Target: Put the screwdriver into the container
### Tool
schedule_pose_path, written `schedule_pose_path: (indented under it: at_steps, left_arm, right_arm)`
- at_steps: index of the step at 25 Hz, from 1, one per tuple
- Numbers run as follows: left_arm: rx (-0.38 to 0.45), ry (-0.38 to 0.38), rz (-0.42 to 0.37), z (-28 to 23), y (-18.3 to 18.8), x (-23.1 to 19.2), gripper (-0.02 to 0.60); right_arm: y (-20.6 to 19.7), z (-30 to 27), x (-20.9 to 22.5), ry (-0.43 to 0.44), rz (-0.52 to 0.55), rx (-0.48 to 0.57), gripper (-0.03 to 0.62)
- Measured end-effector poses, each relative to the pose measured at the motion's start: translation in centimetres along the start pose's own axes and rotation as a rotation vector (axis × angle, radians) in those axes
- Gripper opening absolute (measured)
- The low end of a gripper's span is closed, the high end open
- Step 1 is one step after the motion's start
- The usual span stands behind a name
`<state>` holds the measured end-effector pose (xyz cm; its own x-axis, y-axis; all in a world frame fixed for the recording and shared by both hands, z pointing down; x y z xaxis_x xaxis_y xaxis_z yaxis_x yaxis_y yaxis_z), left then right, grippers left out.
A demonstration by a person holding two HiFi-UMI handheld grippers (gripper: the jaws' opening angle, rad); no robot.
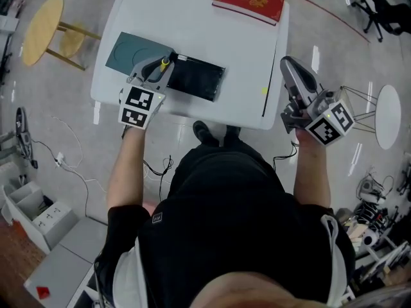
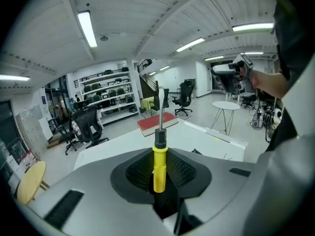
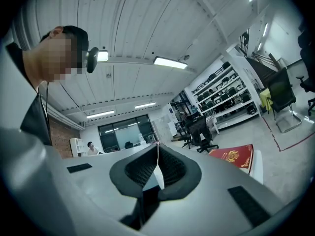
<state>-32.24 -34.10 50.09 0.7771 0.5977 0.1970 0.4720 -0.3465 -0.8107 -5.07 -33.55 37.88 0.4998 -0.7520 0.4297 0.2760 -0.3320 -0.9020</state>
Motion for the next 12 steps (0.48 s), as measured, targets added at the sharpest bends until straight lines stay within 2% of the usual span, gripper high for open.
schedule_pose_path:
  at_steps: [12]
  left_arm:
    - [-0.179, -0.091, -0.146, -4.4, -4.7, 2.9, 0.081]
  right_arm:
    - [-1.1, 1.2, 1.2, -0.019, -0.033, -0.001, 0.031]
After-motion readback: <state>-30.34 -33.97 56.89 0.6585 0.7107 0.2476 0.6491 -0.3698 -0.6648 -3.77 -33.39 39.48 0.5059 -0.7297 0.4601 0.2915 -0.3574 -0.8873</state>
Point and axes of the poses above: the fingertips, and each gripper's own axes: z backward along the fingers, x to its right, y out of its top, the point moved 1 cm from there along z, backward along the fingers, and after that the axes turned 2 degrees about y, right-handed, at the moved point
